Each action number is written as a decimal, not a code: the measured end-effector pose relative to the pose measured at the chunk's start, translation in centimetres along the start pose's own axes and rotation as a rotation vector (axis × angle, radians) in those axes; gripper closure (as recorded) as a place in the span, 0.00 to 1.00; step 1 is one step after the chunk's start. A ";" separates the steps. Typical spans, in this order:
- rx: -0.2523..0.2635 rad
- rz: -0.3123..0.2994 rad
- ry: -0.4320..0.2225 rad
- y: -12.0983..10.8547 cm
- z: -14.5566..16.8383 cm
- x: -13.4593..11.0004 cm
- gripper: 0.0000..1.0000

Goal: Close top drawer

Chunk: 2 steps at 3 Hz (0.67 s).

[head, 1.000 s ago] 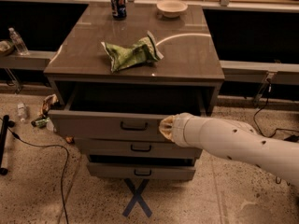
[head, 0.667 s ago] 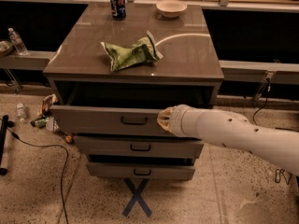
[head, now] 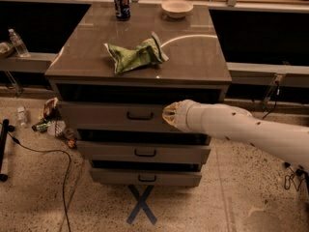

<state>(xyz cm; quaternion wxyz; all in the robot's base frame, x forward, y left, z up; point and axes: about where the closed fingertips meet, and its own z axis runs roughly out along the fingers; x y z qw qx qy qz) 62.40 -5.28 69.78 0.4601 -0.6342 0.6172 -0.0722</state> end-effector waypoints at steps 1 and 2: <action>-0.021 0.002 -0.025 -1.5 -2.3 -0.8 1.00; -0.073 0.055 -0.038 -2.0 -9.4 -0.6 1.00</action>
Offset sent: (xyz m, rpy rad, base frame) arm -0.0816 -0.0745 0.0870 0.0616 0.1493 0.0336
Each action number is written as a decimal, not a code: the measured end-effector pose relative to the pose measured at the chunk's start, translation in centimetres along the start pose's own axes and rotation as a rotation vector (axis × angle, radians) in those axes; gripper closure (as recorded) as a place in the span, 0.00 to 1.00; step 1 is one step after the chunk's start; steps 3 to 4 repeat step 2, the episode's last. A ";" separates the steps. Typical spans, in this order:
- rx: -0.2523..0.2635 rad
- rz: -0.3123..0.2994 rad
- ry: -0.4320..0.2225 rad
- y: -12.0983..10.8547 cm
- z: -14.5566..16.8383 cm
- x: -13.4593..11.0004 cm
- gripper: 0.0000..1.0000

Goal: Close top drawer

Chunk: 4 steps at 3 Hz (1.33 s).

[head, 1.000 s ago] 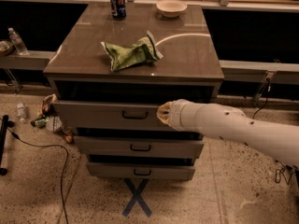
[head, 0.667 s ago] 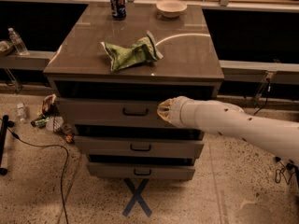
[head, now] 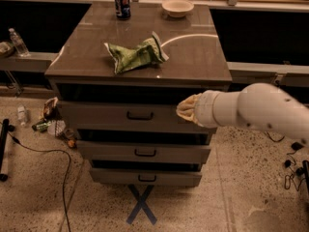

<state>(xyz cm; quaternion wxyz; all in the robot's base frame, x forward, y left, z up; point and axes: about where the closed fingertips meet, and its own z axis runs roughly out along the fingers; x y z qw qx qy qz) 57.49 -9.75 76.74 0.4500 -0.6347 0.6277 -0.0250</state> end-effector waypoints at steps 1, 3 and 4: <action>-0.036 0.053 0.002 -0.1 -5.5 0.2 1.00; -0.070 0.054 -0.004 0.9 -5.6 0.0 0.82; -0.070 0.054 -0.004 0.9 -5.6 0.0 0.82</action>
Offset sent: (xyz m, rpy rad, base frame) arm -0.0271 -0.0272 0.0272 0.0195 0.0487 -0.0120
